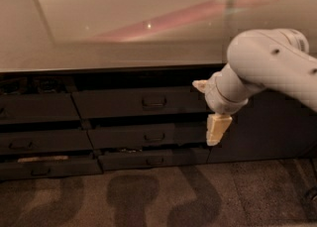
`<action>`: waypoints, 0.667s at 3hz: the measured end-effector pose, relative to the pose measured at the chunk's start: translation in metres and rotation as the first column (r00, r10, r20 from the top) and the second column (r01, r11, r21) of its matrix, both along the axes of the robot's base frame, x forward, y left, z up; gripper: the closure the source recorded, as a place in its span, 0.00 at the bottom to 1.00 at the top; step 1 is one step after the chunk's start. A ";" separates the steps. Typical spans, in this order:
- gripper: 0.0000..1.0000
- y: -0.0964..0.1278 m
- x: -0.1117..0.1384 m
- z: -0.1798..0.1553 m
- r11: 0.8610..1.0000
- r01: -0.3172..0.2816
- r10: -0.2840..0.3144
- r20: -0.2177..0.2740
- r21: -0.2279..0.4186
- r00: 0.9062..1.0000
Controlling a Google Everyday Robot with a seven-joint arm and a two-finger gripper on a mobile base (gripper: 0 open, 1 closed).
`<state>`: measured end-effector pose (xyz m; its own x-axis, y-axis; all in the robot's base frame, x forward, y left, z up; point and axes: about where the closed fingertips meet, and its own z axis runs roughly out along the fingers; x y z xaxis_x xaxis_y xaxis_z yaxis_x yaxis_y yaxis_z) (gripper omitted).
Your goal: Open top drawer
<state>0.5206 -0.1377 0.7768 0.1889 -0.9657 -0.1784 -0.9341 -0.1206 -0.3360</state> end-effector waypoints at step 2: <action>0.00 0.003 0.003 0.003 1.000 -0.025 0.025 0.125 -0.002 0.992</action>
Offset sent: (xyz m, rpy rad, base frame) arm -0.0009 0.0007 0.0017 -0.0061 -0.0903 0.0224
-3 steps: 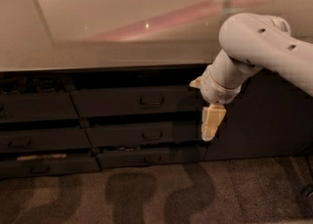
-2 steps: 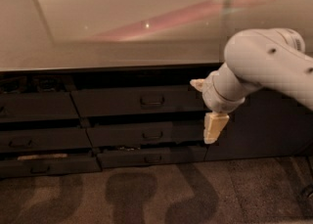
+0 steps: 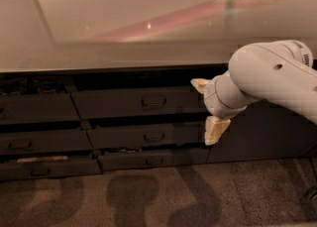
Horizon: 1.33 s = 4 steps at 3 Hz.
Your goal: Open top drawer
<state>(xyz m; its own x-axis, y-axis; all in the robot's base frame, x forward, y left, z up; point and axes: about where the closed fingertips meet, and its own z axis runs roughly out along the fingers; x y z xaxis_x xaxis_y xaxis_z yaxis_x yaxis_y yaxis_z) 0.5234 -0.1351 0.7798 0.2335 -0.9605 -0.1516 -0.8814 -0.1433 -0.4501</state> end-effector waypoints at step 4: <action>0.00 -0.040 0.079 -0.065 0.999 0.047 -0.044 -0.089 0.028 0.995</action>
Offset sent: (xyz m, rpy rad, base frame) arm 0.0786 -0.0342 -0.0539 -0.0007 0.0622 -0.0573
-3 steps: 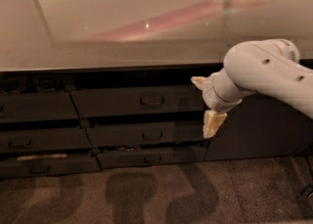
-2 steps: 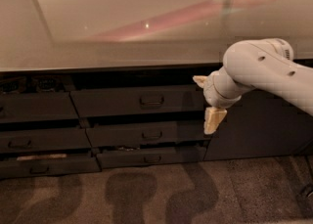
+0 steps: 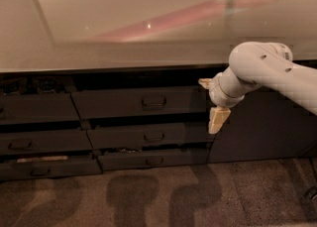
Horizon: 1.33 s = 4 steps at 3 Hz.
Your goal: Open top drawer
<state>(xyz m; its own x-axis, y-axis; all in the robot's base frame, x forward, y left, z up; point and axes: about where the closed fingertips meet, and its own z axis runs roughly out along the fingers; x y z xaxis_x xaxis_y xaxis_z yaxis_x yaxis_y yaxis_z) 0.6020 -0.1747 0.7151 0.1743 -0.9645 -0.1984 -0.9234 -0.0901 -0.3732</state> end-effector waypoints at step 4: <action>0.00 0.051 0.046 -0.037 0.992 -0.089 0.078 -0.117 -0.089 0.990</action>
Offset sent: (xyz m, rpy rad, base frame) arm 0.0138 -0.0070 -0.0184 0.0260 0.0474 -0.0035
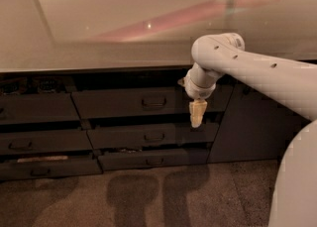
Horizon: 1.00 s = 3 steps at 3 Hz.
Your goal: Open top drawer
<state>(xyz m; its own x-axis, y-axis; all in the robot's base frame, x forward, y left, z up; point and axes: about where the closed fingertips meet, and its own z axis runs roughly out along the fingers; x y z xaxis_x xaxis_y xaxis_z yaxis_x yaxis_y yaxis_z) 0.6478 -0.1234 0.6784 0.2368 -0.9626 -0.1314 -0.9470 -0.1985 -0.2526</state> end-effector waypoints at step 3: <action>0.00 -0.017 0.009 -0.022 0.999 0.029 -0.030 -0.044 -0.024 0.999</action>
Offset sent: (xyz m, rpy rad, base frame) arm 0.0220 -0.0393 -0.0419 -0.0543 0.0915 -0.0683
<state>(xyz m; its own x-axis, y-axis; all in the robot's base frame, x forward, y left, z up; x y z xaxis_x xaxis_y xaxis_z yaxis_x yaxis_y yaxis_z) 0.6569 -0.1405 0.6568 0.2029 -0.9720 -0.1183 -0.9626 -0.1759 -0.2059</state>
